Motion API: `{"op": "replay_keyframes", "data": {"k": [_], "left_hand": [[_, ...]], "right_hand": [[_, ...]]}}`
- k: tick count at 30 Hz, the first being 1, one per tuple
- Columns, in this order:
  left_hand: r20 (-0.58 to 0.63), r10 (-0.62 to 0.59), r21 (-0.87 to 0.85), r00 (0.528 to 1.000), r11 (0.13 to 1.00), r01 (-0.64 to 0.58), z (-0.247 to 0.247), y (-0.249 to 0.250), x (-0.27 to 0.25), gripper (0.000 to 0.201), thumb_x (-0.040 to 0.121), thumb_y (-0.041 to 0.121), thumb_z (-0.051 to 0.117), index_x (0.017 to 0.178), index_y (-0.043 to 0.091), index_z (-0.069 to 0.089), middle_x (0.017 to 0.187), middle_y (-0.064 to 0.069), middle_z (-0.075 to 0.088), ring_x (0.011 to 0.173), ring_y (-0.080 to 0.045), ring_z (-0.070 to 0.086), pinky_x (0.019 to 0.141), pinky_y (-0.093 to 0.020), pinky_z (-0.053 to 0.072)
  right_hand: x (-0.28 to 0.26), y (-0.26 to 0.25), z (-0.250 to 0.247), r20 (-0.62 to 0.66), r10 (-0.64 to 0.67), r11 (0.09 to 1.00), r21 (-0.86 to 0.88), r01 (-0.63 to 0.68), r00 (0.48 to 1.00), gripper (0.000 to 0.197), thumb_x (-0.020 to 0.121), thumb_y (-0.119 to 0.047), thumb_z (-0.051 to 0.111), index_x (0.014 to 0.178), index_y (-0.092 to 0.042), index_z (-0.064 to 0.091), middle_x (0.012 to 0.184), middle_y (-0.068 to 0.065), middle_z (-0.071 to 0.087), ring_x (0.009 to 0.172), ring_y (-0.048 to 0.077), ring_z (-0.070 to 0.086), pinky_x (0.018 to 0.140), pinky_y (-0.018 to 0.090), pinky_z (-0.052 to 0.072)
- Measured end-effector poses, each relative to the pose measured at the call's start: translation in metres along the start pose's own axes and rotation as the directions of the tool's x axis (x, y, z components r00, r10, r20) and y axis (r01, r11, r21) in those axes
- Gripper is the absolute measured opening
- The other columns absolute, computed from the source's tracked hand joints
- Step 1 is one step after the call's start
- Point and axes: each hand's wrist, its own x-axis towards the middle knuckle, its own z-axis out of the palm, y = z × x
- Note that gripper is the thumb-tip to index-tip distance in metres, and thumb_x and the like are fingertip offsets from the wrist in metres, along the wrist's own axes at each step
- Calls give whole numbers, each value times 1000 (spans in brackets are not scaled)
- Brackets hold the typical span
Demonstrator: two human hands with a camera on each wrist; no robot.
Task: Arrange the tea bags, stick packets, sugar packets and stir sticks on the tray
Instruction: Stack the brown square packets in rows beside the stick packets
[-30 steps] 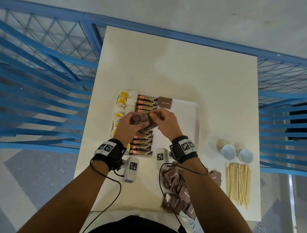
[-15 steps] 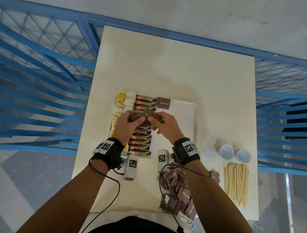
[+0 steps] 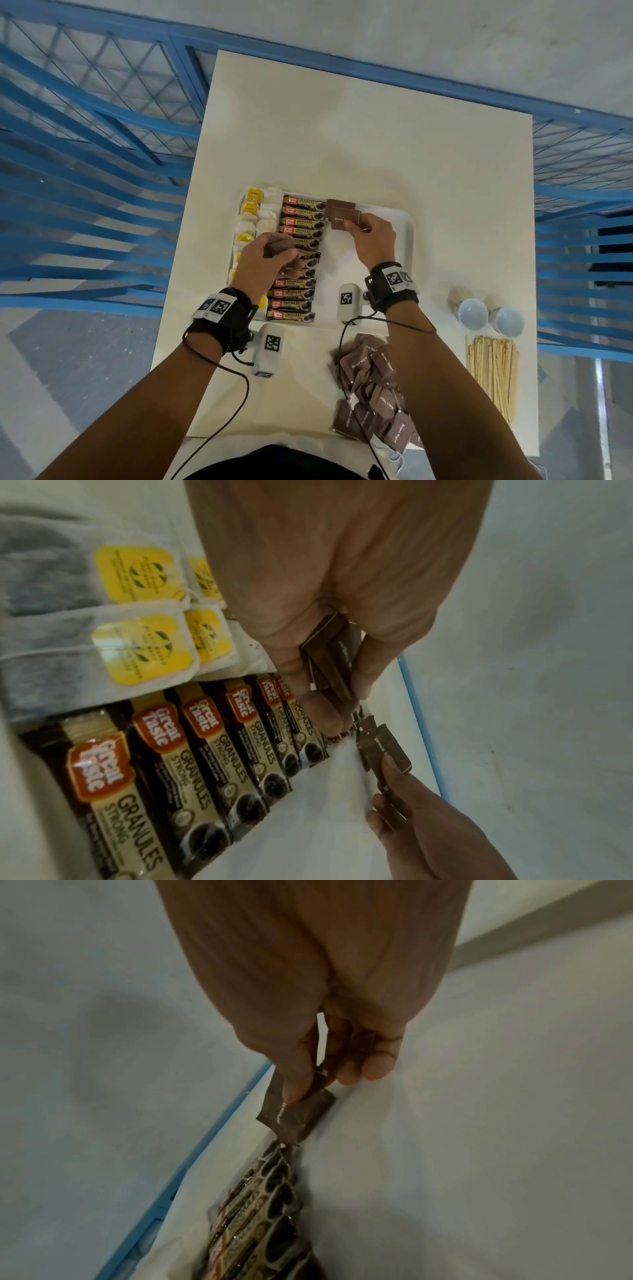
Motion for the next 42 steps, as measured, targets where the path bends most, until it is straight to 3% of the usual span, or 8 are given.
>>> {"op": "replay_keyframes", "data": {"k": [4, 12, 17, 21, 31, 36, 38, 42], "left_hand": [[7, -2, 2, 1000, 1000, 2, -2, -1, 0, 19, 95, -3, 66, 112, 3, 62, 88, -12, 74, 83, -30, 73, 76, -49, 63], [8, -6, 5, 1000, 1000, 6, -3, -2, 0, 19, 95, -2, 66, 113, 2, 61, 90, -17, 73, 82, -31, 73, 73, -45, 62], [5, -13, 5, 1000, 1000, 13, -2, -3, -1, 21, 95, -1, 67, 115, 3, 61, 92, -17, 73, 85, -32, 74, 75, -46, 63], [8, -17, -2, 1000, 1000, 17, -1, -3, -3, 23, 95, -2, 66, 116, 2, 61, 91, -16, 73, 83, -30, 74, 70, -41, 63], [7, -30, -8, 1000, 1000, 30, -3, -6, -3, 23, 95, -2, 66, 116, 4, 61, 90, -13, 75, 85, -30, 75, 73, -45, 64], [28, -50, 41, 998, 998, 49, -2, -3, 2, 25, 97, -6, 56, 116, 9, 61, 101, -18, 73, 89, -33, 74, 79, -48, 63], [51, -39, 71, 998, 997, 36, -1, -2, 4, 27, 98, -6, 56, 120, 9, 60, 109, -20, 72, 94, -36, 74, 83, -51, 61], [82, -14, 116, 997, 993, 4, 3, 1, 3, 24, 96, 9, 68, 119, 8, 63, 106, -16, 76, 95, -36, 75, 88, -53, 59]], "right_hand": [[4, 0, 8, 0, 0, 1000, -26, 0, 1000, 20, 91, -28, 72, 91, -8, 72, 79, -1, 66, 75, 17, 57, 58, 15, 35], [5, 0, 15, -78, -2, 1000, -11, 1, 997, 26, 84, -26, 80, 102, -12, 68, 78, -9, 64, 71, 9, 58, 75, 24, 44], [6, -2, 16, -94, 12, 1000, 3, -11, 996, 31, 81, -27, 83, 103, -13, 66, 77, -11, 61, 71, 7, 56, 61, 7, 35], [6, -2, 17, -109, 33, 999, 34, -29, 993, 35, 79, -27, 84, 105, -13, 64, 75, -12, 62, 68, 0, 55, 61, 1, 37], [0, -3, 19, -144, 49, 998, 50, -42, 988, 41, 78, -34, 85, 106, -16, 61, 80, -2, 70, 78, 11, 62, 63, 5, 31], [-11, -2, 15, -197, 17, 997, 82, -1, 980, 21, 87, -26, 74, 103, -19, 63, 81, -7, 67, 72, 3, 59, 74, 20, 49], [-19, -5, 14, -139, -63, 995, 72, 74, 988, 8, 90, -21, 69, 98, -21, 66, 81, -13, 66, 72, 1, 59, 75, 19, 49], [-34, -19, 13, 185, -212, 975, 102, 196, 960, 6, 94, -29, 68, 98, -26, 72, 92, -15, 71, 84, -1, 63, 75, 12, 47]]}}
